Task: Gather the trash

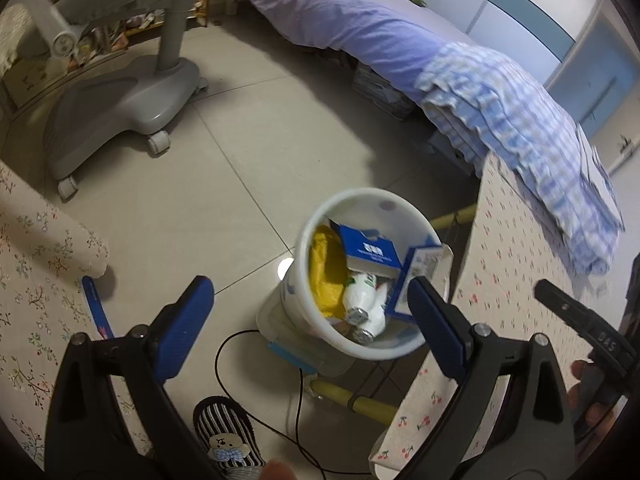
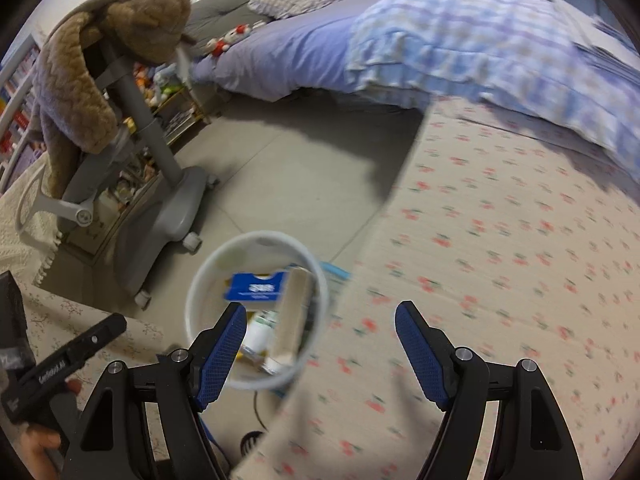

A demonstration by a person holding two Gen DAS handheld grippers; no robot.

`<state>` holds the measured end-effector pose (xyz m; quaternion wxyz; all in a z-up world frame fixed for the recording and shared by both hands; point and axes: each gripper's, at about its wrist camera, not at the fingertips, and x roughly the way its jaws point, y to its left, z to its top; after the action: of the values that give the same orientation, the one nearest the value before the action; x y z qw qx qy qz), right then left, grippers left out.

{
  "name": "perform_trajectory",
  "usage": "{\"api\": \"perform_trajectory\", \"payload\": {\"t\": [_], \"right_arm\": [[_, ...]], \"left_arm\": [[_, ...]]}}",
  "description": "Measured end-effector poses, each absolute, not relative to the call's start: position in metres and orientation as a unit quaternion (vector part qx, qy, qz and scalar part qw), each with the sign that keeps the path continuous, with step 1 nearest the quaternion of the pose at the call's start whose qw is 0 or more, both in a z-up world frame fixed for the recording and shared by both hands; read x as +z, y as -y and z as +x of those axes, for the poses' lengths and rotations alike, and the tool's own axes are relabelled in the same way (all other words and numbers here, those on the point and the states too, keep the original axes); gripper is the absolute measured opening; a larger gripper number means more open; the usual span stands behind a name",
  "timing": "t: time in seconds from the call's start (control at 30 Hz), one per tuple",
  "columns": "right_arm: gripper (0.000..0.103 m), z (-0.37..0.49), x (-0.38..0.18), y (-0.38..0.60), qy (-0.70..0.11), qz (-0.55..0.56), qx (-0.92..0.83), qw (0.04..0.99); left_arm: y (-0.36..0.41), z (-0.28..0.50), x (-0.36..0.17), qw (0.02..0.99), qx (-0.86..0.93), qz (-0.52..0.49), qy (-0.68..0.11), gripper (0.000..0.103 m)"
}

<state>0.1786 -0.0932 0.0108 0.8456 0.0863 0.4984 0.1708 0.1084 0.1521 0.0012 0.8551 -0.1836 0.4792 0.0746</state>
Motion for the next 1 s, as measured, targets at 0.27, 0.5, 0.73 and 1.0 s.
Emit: {"api": "perform_trajectory", "payload": {"t": [0.27, 0.5, 0.73, 1.0], "right_arm": [[0.079, 0.106, 0.039, 0.171, -0.445, 0.078, 0.111, 0.885], [0.084, 0.03, 0.04, 0.221, -0.41, 0.065, 0.035, 0.909], [0.085, -0.02, 0.027, 0.244, -0.387, 0.051, -0.031, 0.92], [0.085, -0.026, 0.018, 0.249, -0.381, 0.05, -0.049, 0.922]], "left_arm": [[-0.099, 0.085, 0.015, 0.875, 0.032, -0.113, -0.47, 0.102], [-0.039, 0.041, 0.029, 0.898, -0.012, -0.064, -0.436, 0.102], [0.007, 0.005, 0.016, 0.909, -0.008, -0.018, -0.417, 0.102], [0.028, -0.006, 0.011, 0.915, -0.006, 0.007, -0.402, 0.102]]}}
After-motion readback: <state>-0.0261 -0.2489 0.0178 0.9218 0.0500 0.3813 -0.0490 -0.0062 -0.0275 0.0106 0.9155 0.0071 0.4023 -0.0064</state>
